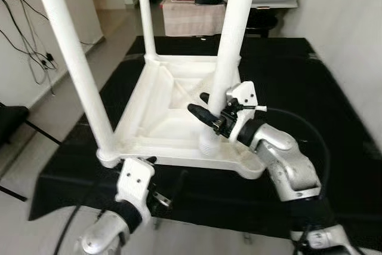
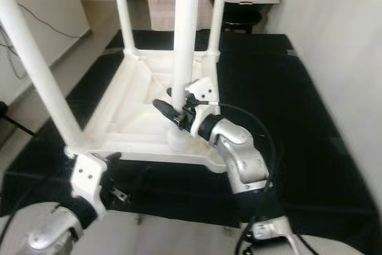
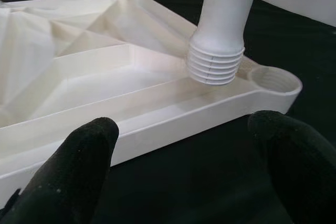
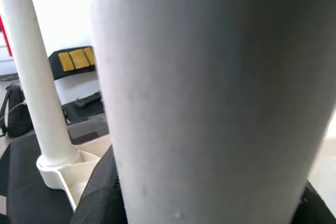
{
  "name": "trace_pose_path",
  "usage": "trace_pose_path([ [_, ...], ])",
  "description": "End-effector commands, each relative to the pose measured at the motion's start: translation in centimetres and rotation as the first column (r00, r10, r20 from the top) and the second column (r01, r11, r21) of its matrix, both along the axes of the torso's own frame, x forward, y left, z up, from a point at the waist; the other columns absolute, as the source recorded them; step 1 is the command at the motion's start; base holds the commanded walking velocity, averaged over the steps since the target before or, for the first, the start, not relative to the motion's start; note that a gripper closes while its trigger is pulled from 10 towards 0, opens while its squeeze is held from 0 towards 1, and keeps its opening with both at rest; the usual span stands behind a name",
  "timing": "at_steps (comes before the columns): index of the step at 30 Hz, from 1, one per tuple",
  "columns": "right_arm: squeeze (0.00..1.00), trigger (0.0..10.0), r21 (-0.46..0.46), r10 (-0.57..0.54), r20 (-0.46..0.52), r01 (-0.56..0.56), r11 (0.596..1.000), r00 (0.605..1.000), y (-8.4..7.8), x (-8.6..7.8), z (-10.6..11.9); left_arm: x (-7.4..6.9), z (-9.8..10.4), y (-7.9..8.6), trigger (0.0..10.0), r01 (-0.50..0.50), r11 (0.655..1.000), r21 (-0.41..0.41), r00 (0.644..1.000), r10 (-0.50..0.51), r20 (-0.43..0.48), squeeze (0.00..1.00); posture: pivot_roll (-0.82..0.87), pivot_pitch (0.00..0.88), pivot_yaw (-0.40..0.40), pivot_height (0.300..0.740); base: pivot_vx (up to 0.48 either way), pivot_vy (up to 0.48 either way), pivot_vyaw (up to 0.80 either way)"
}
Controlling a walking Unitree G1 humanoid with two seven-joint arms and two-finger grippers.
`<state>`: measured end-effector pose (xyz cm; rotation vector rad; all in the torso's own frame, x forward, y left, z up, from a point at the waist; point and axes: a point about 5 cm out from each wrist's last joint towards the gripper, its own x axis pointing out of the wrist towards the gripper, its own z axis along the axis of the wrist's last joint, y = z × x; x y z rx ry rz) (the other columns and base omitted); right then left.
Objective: Building children table
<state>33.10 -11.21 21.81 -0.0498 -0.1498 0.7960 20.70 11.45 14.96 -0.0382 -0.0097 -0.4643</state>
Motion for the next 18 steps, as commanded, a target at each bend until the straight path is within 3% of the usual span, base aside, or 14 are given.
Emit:
trace_pose_path([
  [1, 0.00, 10.0, 0.017, -0.008, 0.007, 0.008, 1.000, 1.000, -0.30, -0.04, 0.42, -0.06, -0.46, -0.02, 10.0, -0.003, 1.000, -0.019, 1.000, 0.003, -0.018, 0.00, -0.13, 0.107, 0.002, 0.740, 0.000, 0.000, 0.00],
  [18, 0.00, 10.0, 0.023, -0.008, 0.008, 0.007, 1.000, 1.000, -0.31, 0.02, 0.60, -0.04, -0.49, 0.24, 10.0, -0.024, 0.999, -0.029, 1.000, 0.023, -0.020, 0.00, -0.13, 0.117, 0.004, 0.740, 0.000, 0.000, 0.00],
])
